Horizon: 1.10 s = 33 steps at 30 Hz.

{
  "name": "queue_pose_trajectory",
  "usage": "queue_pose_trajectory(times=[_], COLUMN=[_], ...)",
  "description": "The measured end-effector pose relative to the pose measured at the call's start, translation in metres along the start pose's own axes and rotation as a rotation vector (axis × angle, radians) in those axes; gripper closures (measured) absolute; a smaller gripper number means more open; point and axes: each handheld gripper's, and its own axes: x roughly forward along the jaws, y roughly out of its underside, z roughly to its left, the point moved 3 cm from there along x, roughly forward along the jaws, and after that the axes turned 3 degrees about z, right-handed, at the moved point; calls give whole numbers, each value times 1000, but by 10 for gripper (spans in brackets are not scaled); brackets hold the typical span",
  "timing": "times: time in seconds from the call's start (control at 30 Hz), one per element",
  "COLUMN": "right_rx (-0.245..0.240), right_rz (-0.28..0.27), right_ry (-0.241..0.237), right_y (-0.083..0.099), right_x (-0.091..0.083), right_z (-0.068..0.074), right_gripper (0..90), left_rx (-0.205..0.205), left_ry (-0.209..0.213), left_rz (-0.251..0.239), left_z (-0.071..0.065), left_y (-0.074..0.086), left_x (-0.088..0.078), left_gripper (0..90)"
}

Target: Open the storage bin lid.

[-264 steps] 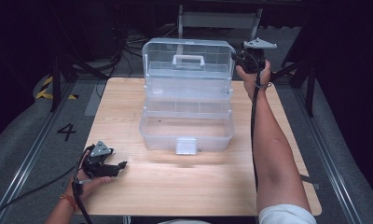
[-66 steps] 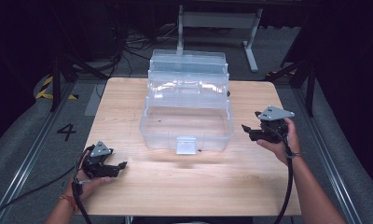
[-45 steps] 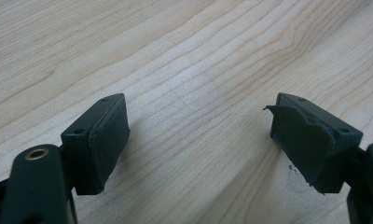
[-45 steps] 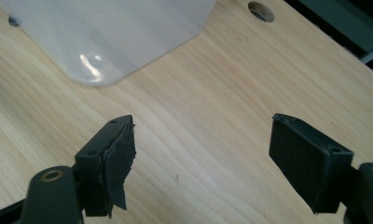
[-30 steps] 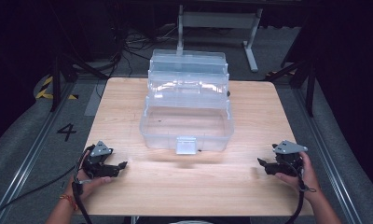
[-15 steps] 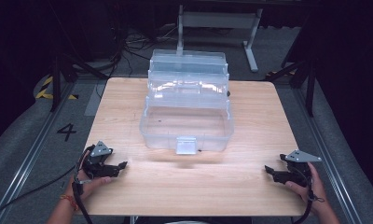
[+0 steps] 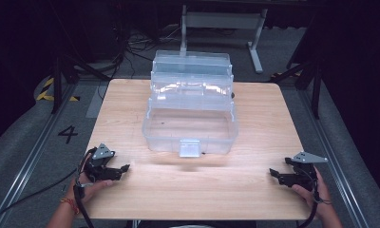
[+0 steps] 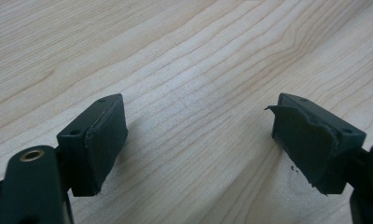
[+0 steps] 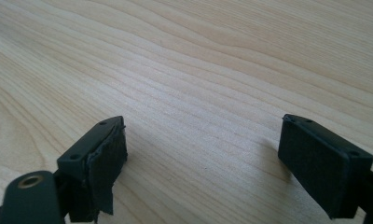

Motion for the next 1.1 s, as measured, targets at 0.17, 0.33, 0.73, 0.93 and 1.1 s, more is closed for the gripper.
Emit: queue_pose_trajectory(times=[0.17, 0.33, 0.73, 0.93, 1.1], right_rx=[1, 7, 22, 25, 25], right_rz=[1, 4, 15, 15, 15], right_ry=[2, 8, 25, 24, 24], right_y=[0, 0, 0, 0, 0], right_x=[0, 0, 1, 1, 1], right_z=[0, 0, -1, -1, -1], right_gripper=[151, 138, 93, 87, 87], left_rx=[2, -16, 5, 6, -3], left_ry=[6, 12, 7, 8, 13], left_rz=[-2, 1, 0, 5, 6], left_z=[0, -1, 0, 0, -1], left_y=[0, 0, -1, -1, -1], left_x=[1, 1, 1, 1, 1], left_gripper=[177, 176, 168, 165, 165])
